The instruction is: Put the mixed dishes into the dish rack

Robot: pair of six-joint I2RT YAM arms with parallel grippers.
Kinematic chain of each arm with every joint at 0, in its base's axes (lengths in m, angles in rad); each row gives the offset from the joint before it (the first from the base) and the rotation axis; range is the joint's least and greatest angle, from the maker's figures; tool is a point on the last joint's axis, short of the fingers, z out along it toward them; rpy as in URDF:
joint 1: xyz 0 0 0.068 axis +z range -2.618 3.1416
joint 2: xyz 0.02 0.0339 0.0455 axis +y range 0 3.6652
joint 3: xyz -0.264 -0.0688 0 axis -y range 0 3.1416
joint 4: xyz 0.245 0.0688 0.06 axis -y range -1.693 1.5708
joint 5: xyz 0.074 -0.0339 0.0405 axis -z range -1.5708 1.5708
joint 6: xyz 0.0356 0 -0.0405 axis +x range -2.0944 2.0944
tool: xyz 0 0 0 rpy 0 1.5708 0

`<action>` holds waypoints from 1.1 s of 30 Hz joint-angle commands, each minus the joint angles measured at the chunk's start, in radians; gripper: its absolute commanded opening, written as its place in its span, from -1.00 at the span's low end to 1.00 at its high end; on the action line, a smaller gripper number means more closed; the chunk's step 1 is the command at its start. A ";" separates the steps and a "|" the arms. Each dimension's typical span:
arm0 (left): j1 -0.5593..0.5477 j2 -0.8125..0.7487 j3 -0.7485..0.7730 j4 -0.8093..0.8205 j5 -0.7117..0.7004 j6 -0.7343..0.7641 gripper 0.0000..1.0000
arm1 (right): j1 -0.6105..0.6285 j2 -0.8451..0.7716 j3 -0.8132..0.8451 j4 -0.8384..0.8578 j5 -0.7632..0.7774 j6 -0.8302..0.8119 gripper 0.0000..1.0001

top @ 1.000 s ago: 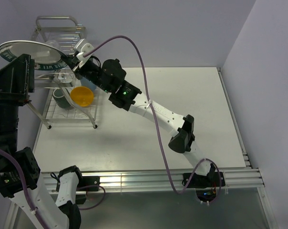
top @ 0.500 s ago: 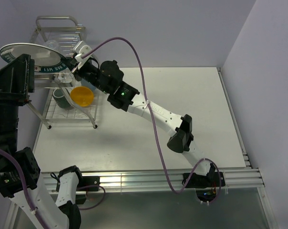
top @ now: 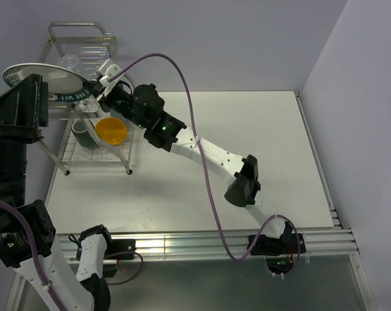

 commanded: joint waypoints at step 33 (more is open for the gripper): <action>-0.003 -0.041 -0.051 -0.007 -0.022 -0.044 0.98 | -0.023 0.032 0.013 0.058 -0.081 0.029 -1.00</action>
